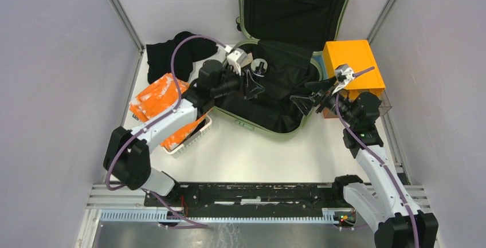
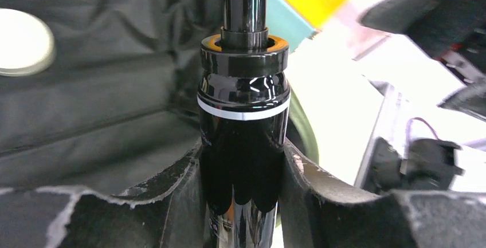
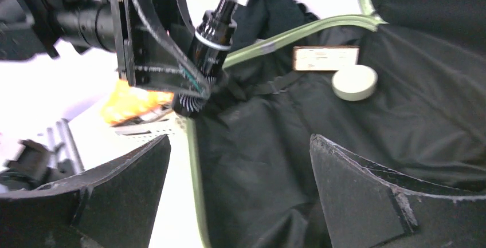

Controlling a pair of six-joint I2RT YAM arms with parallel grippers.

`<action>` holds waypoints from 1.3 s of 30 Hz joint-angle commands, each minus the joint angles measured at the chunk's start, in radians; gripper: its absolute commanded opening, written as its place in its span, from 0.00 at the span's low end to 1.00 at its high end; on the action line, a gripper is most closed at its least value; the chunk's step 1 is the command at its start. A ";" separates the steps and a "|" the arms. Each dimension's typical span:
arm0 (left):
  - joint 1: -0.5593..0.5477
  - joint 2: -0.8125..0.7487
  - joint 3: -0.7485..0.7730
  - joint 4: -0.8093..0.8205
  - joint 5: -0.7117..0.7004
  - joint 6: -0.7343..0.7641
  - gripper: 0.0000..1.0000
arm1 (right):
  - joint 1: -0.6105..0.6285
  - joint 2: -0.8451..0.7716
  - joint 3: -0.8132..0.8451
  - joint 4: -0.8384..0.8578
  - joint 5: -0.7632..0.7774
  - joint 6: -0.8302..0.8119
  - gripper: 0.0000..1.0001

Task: Open, take out, and arrange the luggage
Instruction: Pick up the personal item from the luggage.

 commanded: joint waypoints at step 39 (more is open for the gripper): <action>-0.251 -0.201 -0.202 0.401 0.028 -0.203 0.05 | 0.295 0.175 0.052 0.431 0.007 0.432 0.67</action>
